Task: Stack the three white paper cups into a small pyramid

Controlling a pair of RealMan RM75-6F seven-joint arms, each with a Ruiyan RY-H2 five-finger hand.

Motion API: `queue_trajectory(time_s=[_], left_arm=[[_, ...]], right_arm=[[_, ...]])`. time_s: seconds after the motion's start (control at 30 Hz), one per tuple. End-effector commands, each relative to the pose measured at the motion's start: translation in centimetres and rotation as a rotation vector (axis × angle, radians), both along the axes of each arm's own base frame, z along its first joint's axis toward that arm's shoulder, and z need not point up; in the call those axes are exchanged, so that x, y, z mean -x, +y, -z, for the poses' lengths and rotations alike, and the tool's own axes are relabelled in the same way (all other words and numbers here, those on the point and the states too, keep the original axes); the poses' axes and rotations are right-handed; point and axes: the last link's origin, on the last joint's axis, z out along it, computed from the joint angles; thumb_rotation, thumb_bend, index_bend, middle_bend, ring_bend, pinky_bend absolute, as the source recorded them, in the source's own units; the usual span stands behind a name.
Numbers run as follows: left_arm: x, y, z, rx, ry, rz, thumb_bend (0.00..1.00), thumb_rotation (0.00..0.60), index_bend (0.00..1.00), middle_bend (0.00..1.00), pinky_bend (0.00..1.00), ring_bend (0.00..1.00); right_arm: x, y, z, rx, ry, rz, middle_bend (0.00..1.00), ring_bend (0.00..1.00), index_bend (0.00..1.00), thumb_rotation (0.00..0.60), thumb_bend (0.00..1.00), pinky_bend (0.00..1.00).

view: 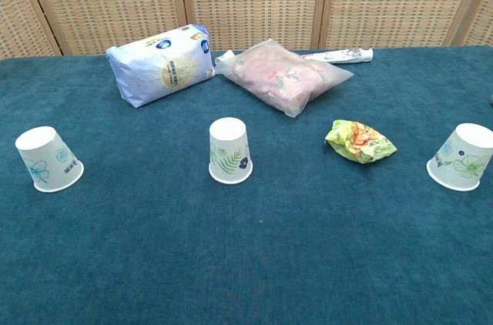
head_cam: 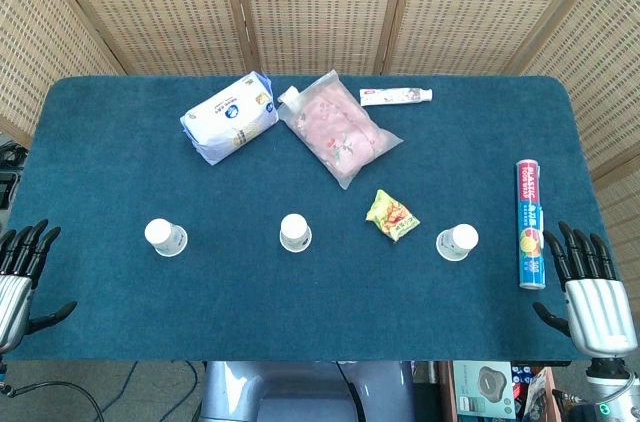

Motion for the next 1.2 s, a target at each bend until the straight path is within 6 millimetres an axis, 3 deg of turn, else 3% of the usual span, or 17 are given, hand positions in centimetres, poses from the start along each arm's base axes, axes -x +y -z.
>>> queue_trajectory(time_s=[0.03, 0.33, 0.5, 0.6, 0.7, 0.77, 1.03, 1.2], left_arm=[[0.0, 0.0, 0.1, 0.004, 0.004, -0.001, 0.12, 0.6, 0.0, 0.0, 0.0, 0.0], [-0.1, 0.9, 0.7, 0.053, 0.004, -0.002, 0.12, 0.6, 0.0, 0.0, 0.0, 0.0], [-0.4, 4.1, 1.3, 0.134, -0.031, -0.017, 0.12, 0.6, 0.0, 0.0, 0.0, 0.0], [-0.3, 7.7, 2.1, 0.138, 0.009, -0.017, 0.12, 0.6, 0.0, 0.0, 0.01, 0.0], [-0.4, 11.3, 4.2, 0.231, 0.047, -0.016, 0.12, 0.6, 0.0, 0.06, 0.13, 0.05], [-0.5, 12.5, 5.3, 0.26, 0.04, -0.004, 0.12, 0.6, 0.0, 0.12, 0.2, 0.1], [-0.9, 15.0, 8.9, 0.326, 0.068, -0.006, 0.12, 0.6, 0.26, 0.31, 0.33, 0.26], [-1.1, 15.7, 10.3, 0.333, 0.086, -0.015, 0.12, 0.6, 0.33, 0.36, 0.34, 0.29]], right_arm=[[0.0, 0.0, 0.0, -0.001, 0.003, 0.001, 0.0, 0.0, 0.0, 0.6, 0.0, 0.0], [0.1, 0.0, -0.1, -0.01, -0.006, 0.015, 0.0, 0.0, 0.0, 0.6, 0.0, 0.0], [0.1, 0.0, -0.2, -0.011, -0.013, 0.02, 0.0, 0.0, 0.0, 0.6, 0.0, 0.0], [0.1, -0.1, -0.4, -0.011, -0.019, 0.022, 0.0, 0.0, 0.0, 0.6, 0.0, 0.0], [0.3, -0.2, -0.4, -0.015, -0.024, 0.028, 0.0, 0.0, 0.0, 0.6, 0.0, 0.0], [0.3, -0.3, -0.4, -0.016, -0.024, 0.031, 0.0, 0.0, 0.0, 0.6, 0.0, 0.0], [0.5, -0.6, -0.4, -0.022, -0.029, 0.044, 0.0, 0.0, 0.0, 0.6, 0.0, 0.0], [0.7, -0.7, -0.6, -0.025, -0.045, 0.054, 0.0, 0.0, 0.0, 0.6, 0.0, 0.0]])
